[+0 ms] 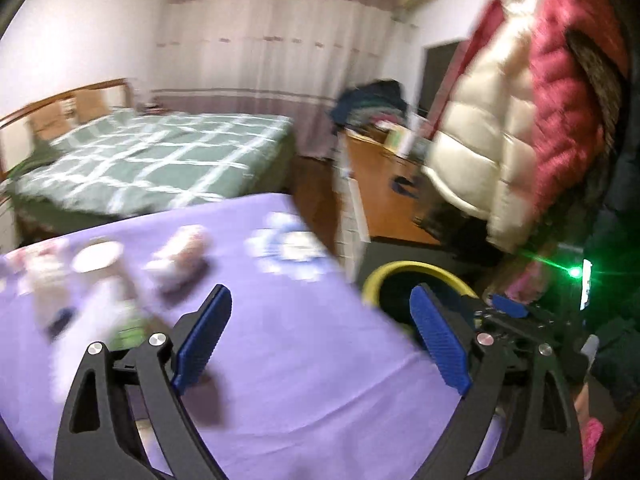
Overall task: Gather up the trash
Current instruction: 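Carry the green box over the yellow bin and open the left gripper, then grasp the white bubble-wrap sleeve with the right gripper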
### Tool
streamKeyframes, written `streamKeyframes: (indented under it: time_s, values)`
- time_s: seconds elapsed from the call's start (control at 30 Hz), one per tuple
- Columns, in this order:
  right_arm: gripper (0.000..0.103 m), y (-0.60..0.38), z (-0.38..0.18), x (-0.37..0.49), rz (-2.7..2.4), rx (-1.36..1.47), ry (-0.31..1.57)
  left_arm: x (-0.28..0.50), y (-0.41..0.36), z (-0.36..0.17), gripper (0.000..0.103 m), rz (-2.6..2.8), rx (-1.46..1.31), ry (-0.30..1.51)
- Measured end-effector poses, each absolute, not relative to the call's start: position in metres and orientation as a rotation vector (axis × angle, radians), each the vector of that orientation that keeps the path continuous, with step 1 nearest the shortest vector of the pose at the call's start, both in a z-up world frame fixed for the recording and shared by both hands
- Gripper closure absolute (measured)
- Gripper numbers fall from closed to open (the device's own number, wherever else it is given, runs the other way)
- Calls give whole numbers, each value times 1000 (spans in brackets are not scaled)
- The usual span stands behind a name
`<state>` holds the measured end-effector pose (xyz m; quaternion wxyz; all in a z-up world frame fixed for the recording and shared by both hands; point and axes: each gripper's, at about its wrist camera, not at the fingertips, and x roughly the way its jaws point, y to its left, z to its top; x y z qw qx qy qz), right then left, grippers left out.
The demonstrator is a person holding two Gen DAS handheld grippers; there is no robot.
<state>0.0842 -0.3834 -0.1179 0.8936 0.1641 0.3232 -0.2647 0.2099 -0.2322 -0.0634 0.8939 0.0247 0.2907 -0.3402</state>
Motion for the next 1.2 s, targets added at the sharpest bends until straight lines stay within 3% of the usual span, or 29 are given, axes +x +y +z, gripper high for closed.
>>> streamKeyframes:
  time_s: [0.33,0.6,0.83,1.2]
  values:
    - [38,-267,-100,144,-322,222,676,233,-50,-72,12,-274,-19,509]
    - [38,-172,-84,179,-150,145,647,247,52,-96,12,14,-28,462]
    - [38,-100,-83,188,33,191,651,244,89,-110,10,79,-97,451]
    - [38,-53,-109,217,25,89,729,239,78,-110,10,117,-65,416]
